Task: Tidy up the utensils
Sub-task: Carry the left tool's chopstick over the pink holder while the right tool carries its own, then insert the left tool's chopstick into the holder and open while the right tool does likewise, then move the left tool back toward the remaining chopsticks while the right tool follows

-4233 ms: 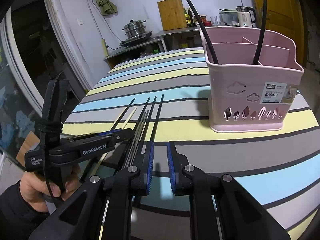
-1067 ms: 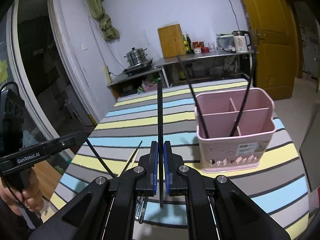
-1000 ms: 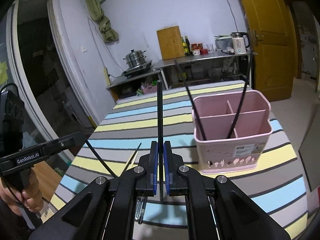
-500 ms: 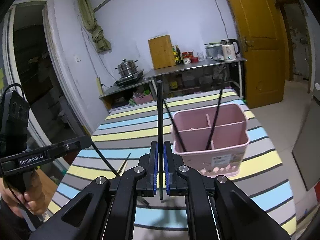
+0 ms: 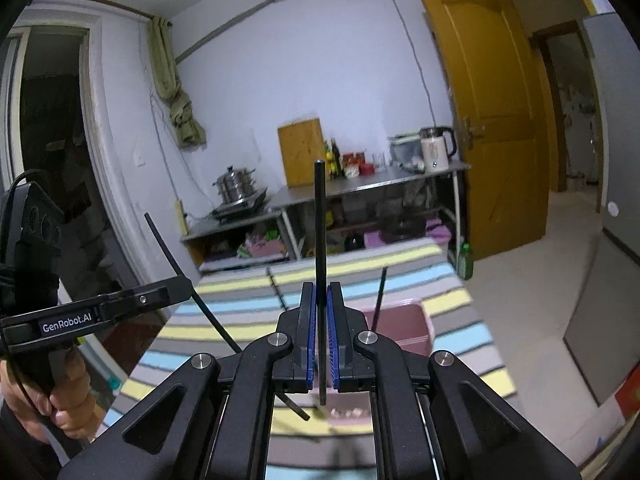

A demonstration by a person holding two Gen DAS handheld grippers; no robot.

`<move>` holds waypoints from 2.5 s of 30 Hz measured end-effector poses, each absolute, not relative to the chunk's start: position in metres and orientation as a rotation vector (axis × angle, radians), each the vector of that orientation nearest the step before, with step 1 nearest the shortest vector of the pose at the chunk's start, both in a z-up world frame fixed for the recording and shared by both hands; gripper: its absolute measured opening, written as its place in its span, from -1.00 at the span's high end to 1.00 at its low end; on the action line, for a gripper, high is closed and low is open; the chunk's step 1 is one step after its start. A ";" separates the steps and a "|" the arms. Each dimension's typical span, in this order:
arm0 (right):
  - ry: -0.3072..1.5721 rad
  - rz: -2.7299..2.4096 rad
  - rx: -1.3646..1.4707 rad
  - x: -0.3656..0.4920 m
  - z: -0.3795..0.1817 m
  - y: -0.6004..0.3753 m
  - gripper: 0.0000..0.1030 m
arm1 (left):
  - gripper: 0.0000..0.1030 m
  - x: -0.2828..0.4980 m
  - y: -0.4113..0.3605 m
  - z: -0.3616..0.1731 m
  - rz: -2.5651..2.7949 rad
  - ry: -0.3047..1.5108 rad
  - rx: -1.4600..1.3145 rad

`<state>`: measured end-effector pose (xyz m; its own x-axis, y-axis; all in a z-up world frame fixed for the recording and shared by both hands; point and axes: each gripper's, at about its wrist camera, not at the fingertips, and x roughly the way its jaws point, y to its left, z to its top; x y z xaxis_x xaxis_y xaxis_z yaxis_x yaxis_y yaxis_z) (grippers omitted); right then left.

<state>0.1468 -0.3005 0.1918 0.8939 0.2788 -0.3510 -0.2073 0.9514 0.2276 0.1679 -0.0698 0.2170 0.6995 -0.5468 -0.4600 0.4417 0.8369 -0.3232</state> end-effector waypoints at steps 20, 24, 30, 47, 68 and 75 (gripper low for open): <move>0.540 0.207 0.253 0.205 0.117 -0.313 0.89 | 0.90 0.222 -0.085 0.133 -0.507 0.715 -0.218; 0.588 0.217 0.267 0.213 0.101 -0.315 0.89 | 0.89 0.226 -0.087 0.119 -0.506 0.748 -0.221; 0.584 0.209 0.251 0.209 0.098 -0.315 0.84 | 0.89 0.222 -0.085 0.116 -0.517 0.747 -0.223; 0.550 0.230 0.241 0.147 0.092 -0.302 0.73 | 0.89 0.156 -0.039 0.110 -0.466 0.646 -0.219; 0.681 0.353 0.166 0.096 0.036 -0.242 0.73 | 0.89 0.085 0.031 0.033 -0.281 0.713 -0.214; 0.710 0.384 0.147 0.100 0.028 -0.224 0.73 | 0.89 0.088 0.047 0.018 -0.233 0.748 -0.217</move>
<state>0.0996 -0.2244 0.0279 0.6921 0.3919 -0.6062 -0.2931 0.9200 0.2602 0.0882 0.0467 0.0182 0.7094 -0.2852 -0.6446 0.1318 0.9520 -0.2762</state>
